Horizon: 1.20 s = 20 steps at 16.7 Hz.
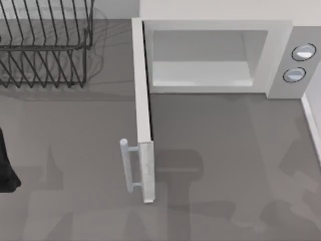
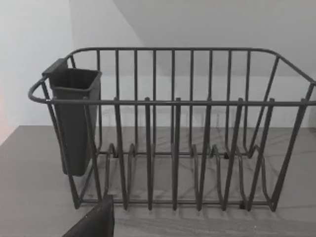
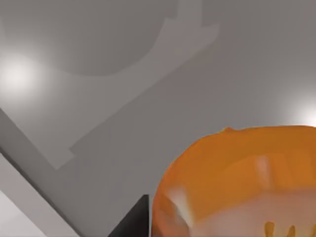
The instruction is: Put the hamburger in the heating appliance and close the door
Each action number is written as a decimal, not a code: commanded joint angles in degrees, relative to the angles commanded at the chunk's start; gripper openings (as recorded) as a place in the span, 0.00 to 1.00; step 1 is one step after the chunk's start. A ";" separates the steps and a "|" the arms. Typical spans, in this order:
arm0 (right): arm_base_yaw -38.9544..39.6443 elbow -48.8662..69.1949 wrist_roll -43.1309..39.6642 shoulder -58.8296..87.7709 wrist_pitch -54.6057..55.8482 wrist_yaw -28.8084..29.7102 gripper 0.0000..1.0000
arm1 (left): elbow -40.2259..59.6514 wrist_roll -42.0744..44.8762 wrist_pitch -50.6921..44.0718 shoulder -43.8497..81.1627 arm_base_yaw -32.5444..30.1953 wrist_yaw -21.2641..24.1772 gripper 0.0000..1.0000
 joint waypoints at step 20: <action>25.18 15.70 46.53 43.73 71.01 26.16 0.00 | 0.00 0.00 0.00 0.00 0.00 0.00 1.00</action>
